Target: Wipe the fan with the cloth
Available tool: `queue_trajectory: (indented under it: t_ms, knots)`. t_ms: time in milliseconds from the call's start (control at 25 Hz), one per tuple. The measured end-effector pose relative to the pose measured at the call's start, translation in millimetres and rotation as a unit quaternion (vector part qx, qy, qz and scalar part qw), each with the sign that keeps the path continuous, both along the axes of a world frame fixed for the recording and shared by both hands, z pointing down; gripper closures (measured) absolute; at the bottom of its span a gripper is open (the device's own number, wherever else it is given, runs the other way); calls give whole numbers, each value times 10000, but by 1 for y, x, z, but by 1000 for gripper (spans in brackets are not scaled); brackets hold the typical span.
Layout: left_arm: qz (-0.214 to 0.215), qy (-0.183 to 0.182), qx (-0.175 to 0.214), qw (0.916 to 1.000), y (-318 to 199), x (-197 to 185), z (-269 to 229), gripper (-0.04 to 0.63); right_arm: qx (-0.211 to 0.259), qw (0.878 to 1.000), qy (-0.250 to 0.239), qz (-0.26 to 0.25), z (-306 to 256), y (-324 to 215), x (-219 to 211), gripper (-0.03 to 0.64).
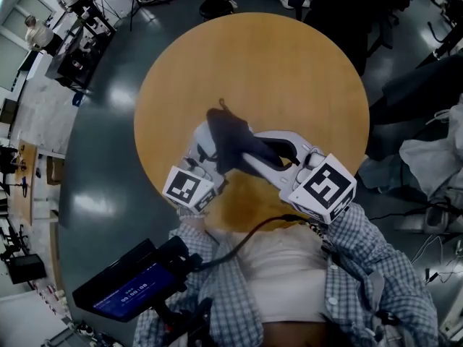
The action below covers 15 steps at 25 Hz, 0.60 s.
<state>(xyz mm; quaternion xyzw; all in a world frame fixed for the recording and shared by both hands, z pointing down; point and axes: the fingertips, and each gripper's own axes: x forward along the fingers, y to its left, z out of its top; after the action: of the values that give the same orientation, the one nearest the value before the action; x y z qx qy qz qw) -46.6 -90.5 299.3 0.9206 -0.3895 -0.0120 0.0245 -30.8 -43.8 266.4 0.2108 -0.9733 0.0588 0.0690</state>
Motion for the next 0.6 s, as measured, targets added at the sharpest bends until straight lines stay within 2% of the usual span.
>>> queue_trajectory:
  t_ms: [160,360,480,600]
  knots:
    - [13,72,43,10000,1,-1,-5,446,-645,9967,337,359,73,-24,19,522]
    - [128,97,77,9998,4,3,-7,446,-1020,9872,1124,489,144,-44,35,522]
    - [213,47,72,9997,6,5,-4,447,-911,9845,1385,577,150,-57,51,522]
    - [327,11,90,9994,10,6,-3,446,-527,9904,1113,623,103,-70,66,521]
